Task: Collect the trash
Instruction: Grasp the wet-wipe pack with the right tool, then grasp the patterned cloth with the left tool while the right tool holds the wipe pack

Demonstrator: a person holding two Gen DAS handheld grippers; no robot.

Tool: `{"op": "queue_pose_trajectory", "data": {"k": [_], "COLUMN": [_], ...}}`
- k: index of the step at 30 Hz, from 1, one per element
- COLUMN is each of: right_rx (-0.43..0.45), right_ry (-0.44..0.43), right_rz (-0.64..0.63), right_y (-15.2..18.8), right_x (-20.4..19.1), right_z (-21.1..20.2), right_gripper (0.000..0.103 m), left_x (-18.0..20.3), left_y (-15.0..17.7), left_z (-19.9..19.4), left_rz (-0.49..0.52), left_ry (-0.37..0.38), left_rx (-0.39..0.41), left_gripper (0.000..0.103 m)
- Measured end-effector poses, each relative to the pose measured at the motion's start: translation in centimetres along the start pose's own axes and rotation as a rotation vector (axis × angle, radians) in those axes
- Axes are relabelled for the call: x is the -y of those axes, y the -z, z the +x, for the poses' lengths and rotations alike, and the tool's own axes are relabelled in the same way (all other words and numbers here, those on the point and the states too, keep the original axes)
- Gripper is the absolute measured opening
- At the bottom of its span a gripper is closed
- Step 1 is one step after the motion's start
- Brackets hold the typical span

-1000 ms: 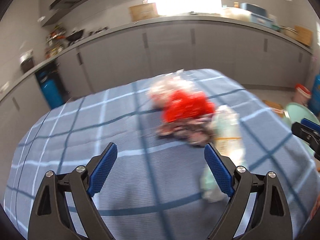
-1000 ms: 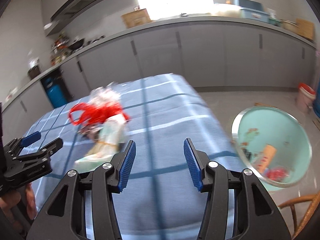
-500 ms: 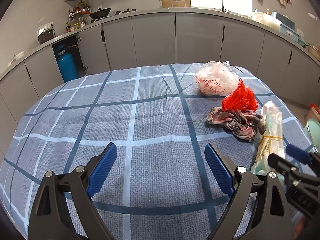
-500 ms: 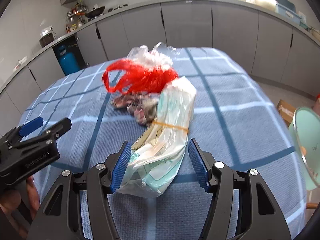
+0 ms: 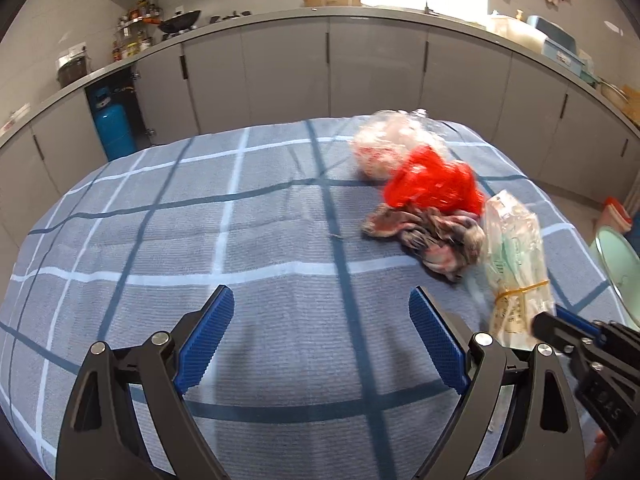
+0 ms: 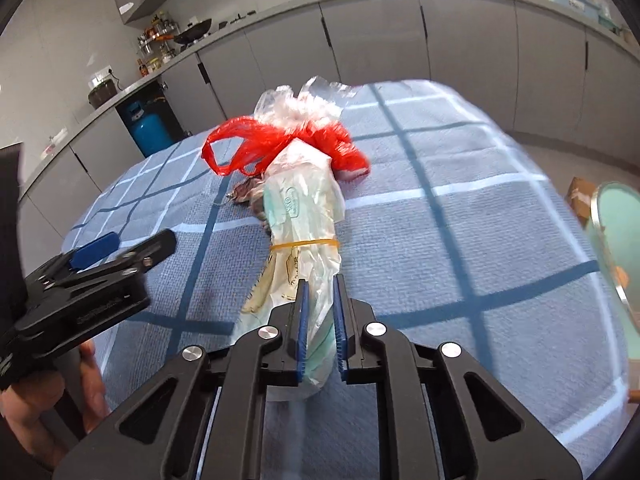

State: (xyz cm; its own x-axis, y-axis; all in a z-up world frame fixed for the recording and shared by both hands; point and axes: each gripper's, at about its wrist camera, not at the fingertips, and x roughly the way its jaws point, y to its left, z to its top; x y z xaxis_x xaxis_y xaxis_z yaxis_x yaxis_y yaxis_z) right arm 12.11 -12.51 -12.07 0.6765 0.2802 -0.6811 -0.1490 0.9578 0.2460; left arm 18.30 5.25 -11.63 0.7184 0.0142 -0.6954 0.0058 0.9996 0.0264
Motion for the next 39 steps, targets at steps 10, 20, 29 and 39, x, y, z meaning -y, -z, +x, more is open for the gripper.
{"op": "queue_pose_trajectory", "data": {"k": [10, 20, 29, 39], "right_rx": [0.107, 0.122, 0.122, 0.147], "right_ry": [0.141, 0.147, 0.143, 0.153], "right_rz": [0.061, 0.029, 0.037, 0.026], "right_y": [0.6, 0.8, 1.0, 1.4], "right_x": [5.4, 5.5, 5.6, 5.0], "right_z": [-5.2, -5.0, -5.2, -7.1], "right_gripper": [0.012, 0.012, 0.011, 0.012], "left_x": [6.9, 8.9, 8.4, 8.3], "left_y": [-2.2, -2.8, -1.5, 0.2], "left_z": [0.3, 5.4, 3.3, -2.5], "left_rz": [0.077, 0.041, 0.061, 0.117], "left_ry": [0.087, 0.123, 0.192, 0.234], "left_rx": [0.025, -0.079, -0.081, -0.027], "left_gripper": [0.088, 0.058, 0.013, 0.012]}}
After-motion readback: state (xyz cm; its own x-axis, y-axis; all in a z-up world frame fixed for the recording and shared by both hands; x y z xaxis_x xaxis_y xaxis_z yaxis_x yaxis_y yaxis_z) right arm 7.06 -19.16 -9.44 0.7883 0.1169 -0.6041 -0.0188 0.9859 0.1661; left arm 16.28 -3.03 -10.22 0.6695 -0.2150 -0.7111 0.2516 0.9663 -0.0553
